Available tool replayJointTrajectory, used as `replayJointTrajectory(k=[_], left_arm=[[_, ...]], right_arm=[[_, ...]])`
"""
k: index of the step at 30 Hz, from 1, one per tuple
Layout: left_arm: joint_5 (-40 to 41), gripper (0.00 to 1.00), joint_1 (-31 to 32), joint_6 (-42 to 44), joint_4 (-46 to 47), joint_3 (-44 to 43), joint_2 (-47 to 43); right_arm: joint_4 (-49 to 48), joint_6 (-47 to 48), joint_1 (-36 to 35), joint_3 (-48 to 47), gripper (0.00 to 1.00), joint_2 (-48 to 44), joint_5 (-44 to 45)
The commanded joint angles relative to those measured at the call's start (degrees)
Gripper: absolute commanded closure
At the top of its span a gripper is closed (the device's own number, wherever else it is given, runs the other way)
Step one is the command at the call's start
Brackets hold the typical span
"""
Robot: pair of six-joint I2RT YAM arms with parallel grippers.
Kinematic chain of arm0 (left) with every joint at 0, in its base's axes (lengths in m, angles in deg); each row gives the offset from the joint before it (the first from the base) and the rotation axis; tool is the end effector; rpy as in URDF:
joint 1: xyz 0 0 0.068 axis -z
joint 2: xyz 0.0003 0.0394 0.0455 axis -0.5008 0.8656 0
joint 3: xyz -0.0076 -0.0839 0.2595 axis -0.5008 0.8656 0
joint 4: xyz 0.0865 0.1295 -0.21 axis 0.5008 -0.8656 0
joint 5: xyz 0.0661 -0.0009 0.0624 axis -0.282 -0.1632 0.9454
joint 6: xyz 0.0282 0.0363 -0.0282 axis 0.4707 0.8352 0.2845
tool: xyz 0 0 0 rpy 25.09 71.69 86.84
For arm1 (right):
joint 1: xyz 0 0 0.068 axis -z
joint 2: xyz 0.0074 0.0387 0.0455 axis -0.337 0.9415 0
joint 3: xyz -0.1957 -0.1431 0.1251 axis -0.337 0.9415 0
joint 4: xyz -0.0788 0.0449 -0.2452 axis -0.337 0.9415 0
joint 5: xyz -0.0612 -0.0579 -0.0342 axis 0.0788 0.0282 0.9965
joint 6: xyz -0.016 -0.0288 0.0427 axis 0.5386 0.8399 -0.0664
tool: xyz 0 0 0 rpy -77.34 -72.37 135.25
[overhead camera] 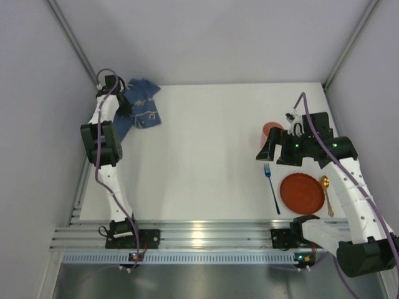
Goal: Set the dinner table for one person
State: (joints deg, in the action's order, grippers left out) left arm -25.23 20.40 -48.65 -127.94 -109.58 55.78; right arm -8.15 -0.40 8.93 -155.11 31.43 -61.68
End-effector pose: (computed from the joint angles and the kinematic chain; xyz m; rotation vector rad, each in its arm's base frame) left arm 0.5140 0.0899 0.1985 -0.9073 2.3625 -0.0630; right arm 0.1818 0.0495 0.3433 0.0354 2.5369 0.7498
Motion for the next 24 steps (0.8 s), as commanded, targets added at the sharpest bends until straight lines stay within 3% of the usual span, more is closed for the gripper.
replayJointTrajectory(k=[1,7,14,15,16,20,24], left_arm=[[-1.99,1.0,0.6,-1.12,0.05,-1.57,-3.51],[1.5,1.0,7.26,-2.52,-4.16,0.19,-12.2],[6.1,0.99,28.17,-11.65,-10.85,3.96,-18.54],[4.53,0.57,30.2,-14.97,-10.16,5.54,-18.72],[2.17,0.04,34.22,-16.57,-9.37,8.78,-18.72],[-1.12,0.01,43.54,-20.45,-9.26,9.95,-16.79],[0.72,0.01,46.04,-20.72,-13.03,9.77,-18.01]], right_arm=[[-1.96,1.31,-0.57,-2.47,0.0,-0.29,0.06],[-1.43,2.45,-0.66,-0.81,0.0,-1.78,-0.47],[-0.82,2.1,-1.36,1.66,0.0,-4.77,-1.26],[-0.73,2.1,-2.06,1.92,0.0,-5.21,-1.26],[-0.73,2.1,-2.5,2.62,0.0,-5.47,-1.17],[-1.17,1.57,-4.35,5.0,0.0,-6.61,-1.17],[-1.26,1.57,-5.49,5.62,0.0,-7.32,-1.17]])
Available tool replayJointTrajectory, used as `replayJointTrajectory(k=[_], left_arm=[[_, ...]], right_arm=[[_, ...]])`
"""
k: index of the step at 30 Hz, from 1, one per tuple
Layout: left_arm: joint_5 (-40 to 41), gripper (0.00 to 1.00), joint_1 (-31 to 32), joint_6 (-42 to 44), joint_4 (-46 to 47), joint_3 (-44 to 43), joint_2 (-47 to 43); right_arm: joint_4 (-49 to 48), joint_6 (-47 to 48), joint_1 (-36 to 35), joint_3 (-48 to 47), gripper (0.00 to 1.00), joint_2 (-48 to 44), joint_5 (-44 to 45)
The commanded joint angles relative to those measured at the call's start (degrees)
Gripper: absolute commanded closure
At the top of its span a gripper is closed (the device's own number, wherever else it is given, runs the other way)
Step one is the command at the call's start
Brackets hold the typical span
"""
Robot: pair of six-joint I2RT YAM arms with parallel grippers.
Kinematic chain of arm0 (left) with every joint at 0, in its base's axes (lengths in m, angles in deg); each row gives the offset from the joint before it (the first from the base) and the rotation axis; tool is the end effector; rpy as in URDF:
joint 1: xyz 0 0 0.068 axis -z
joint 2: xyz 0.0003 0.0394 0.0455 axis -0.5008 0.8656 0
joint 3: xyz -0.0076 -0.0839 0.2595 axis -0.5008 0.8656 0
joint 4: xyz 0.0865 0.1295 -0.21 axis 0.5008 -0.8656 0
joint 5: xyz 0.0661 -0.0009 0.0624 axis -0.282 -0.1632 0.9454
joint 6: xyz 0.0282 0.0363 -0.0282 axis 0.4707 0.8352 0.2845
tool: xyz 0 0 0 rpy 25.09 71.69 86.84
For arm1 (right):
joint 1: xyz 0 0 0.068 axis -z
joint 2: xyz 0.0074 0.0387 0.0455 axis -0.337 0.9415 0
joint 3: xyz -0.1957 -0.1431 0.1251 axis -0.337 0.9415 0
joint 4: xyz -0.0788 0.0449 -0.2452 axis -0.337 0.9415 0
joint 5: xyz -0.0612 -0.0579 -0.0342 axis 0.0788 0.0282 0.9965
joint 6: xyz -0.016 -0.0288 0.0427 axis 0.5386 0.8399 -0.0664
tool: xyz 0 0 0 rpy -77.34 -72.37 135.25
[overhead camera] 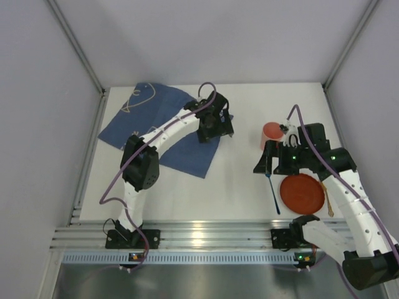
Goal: Set the dinner table for one person
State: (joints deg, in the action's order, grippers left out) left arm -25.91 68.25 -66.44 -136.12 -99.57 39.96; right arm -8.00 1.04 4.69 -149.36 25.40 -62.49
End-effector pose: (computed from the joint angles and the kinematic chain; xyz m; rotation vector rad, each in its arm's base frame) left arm 0.3628 -0.2829 0.2655 -0.2696 2.6384 -0.4784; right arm 0.1548 0.0572 0.3295 -0.0975 2.5416 0.7866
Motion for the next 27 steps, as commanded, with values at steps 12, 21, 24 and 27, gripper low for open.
replayJointTrajectory(k=[12,21,24,27], left_arm=[[13.54,0.01,-6.11,6.91,-0.05,23.74,-15.73],[5.73,0.02,-5.94,6.3,4.71,24.91,-2.29],[3.62,0.03,-5.76,4.72,5.23,24.37,0.27],[2.12,0.16,-5.24,4.19,5.67,25.43,1.58]], right_arm=[[-0.62,0.66,-1.96,-1.36,0.0,-0.94,1.31],[0.43,-0.49,-1.96,-0.57,0.0,-2.34,2.18],[1.31,-0.57,-1.96,-0.57,0.0,-2.95,2.8],[1.93,-0.4,-1.87,-0.13,0.0,-3.66,3.15]])
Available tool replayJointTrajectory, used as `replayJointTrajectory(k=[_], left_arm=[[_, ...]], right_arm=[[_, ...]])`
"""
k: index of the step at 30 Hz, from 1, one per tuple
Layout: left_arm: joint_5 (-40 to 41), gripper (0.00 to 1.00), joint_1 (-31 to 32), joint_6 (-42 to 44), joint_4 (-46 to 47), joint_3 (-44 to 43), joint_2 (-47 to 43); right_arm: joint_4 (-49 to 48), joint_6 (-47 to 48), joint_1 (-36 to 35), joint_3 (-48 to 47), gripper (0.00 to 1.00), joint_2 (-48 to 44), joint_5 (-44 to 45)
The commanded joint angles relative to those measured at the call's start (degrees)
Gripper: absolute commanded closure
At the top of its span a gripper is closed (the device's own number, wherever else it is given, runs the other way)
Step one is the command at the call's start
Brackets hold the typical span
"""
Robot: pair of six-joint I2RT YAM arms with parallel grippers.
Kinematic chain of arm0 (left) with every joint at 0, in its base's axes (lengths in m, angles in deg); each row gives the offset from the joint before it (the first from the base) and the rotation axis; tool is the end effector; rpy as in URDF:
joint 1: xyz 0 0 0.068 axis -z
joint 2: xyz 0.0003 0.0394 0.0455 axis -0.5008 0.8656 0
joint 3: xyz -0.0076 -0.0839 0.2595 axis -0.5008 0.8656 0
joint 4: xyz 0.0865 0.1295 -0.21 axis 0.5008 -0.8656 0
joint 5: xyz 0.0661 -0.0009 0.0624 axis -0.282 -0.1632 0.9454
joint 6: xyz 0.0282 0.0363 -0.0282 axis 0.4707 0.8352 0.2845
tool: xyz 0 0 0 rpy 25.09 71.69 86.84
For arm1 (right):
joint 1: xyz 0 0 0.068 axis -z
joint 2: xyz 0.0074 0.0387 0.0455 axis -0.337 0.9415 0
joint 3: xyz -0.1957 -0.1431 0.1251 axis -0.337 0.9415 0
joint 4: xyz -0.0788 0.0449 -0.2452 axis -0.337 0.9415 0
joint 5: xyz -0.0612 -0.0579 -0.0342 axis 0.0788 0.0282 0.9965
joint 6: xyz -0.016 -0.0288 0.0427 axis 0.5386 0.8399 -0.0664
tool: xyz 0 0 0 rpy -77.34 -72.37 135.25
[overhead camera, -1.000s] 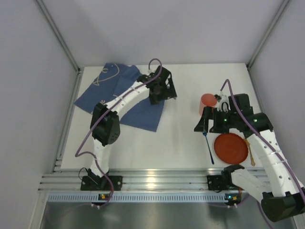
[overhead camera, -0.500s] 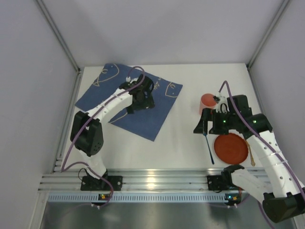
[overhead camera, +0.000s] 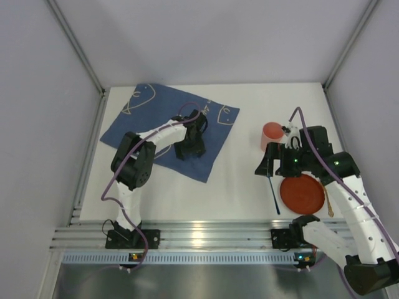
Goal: Set the dinner table for one person
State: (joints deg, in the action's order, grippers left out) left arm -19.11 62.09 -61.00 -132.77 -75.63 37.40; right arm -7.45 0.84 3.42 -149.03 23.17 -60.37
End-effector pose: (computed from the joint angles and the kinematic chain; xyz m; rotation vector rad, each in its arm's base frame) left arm 0.3474 -0.2101 0.1651 -0.3142 2.8180 -0.0236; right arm 0.1453 0.0569 0.3322 -0.1107 2.5225 0.7530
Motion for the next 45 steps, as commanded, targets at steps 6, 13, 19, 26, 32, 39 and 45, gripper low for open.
replayJointTrajectory(k=[6,13,19,26,32,39,45], left_arm=[[-5.21,1.0,2.5,-2.66,3.73,6.67,5.38],[-5.12,1.0,8.48,-9.94,-0.83,5.72,4.49],[-16.97,1.0,15.95,-25.58,-3.12,0.71,7.83],[-20.51,0.69,20.61,-36.75,-0.13,-8.68,11.26],[-16.99,0.02,21.14,-34.39,-2.24,-18.89,13.38],[-10.75,0.02,17.99,-29.12,-8.3,-21.27,4.79],[-1.18,0.02,9.46,-20.08,-11.56,-10.65,-9.72]], right_arm=[[2.88,0.85,-0.6,-0.02,0.0,-2.4,1.3],[5.6,1.12,-1.3,0.68,0.0,-3.54,4.36],[8.33,0.85,-1.92,1.74,0.0,-4.68,8.41],[9.12,0.59,-3.32,1.74,0.01,-6.0,9.12],[9.38,0.77,-4.03,0.51,0.0,-5.65,9.56],[8.33,0.68,-4.21,-7.74,0.0,-3.37,10.0],[4.99,-0.2,-4.29,-21.37,0.0,5.23,13.77]])
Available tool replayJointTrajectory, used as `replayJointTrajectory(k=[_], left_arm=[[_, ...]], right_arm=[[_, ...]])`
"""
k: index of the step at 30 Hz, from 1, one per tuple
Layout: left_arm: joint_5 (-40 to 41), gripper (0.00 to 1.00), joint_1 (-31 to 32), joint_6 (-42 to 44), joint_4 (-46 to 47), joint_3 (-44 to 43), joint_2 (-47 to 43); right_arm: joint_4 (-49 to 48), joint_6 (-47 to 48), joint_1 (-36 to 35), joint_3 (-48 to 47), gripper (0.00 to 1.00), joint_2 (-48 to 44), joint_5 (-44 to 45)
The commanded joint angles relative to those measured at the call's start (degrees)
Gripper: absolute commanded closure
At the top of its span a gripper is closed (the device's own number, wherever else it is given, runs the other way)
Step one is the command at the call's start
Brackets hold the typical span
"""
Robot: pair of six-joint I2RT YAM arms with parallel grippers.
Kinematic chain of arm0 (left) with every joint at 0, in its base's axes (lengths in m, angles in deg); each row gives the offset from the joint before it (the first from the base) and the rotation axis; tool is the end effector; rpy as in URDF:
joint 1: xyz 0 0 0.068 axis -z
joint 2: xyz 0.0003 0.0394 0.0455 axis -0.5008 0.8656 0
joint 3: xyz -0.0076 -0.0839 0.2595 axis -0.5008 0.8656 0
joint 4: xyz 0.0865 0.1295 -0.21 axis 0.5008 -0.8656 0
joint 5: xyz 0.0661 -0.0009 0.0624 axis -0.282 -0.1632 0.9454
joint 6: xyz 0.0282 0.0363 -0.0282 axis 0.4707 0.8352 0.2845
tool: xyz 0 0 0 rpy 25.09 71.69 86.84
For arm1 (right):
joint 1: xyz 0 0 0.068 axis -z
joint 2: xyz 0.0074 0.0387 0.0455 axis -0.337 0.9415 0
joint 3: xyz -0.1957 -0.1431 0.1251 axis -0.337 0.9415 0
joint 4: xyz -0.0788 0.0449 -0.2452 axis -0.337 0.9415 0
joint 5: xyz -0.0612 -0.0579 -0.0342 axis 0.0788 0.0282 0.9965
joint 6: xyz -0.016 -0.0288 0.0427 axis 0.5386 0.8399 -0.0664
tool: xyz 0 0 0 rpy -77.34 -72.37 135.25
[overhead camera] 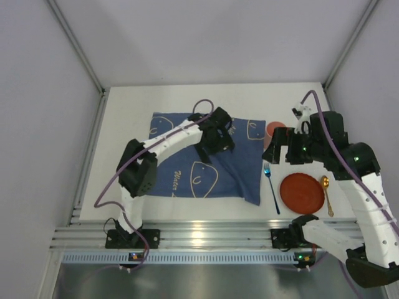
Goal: Set the dinner table for one person
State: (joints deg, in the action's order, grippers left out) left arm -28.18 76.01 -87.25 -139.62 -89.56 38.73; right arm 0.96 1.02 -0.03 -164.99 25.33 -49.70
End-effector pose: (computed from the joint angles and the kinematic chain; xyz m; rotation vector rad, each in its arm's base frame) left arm 0.3017 -0.3111 0.2192 -0.6036 2.8458 -0.4262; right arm 0.1317 0.0553 0.3963 -0.1166 2.4261 0.5691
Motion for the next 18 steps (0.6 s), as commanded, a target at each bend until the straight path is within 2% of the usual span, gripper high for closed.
replayJointTrajectory(k=[1,3,8,18], left_arm=[[10.08,0.02,-5.6,9.5,-4.89,5.29,-12.82],[13.95,0.02,-9.47,11.63,-5.77,11.79,-16.85],[14.41,0.02,-18.86,19.1,-1.04,27.77,-21.79],[13.44,0.02,-22.75,20.52,3.37,38.79,-23.82]], right_arm=[[-3.95,-0.11,-0.84,-6.55,0.0,6.48,3.63],[-4.04,0.85,-0.75,-10.07,0.0,10.18,4.86],[-5.88,2.35,-0.4,-16.23,0.0,21.7,7.68],[-7.65,3.49,2.5,-28.09,0.0,39.81,8.82]])
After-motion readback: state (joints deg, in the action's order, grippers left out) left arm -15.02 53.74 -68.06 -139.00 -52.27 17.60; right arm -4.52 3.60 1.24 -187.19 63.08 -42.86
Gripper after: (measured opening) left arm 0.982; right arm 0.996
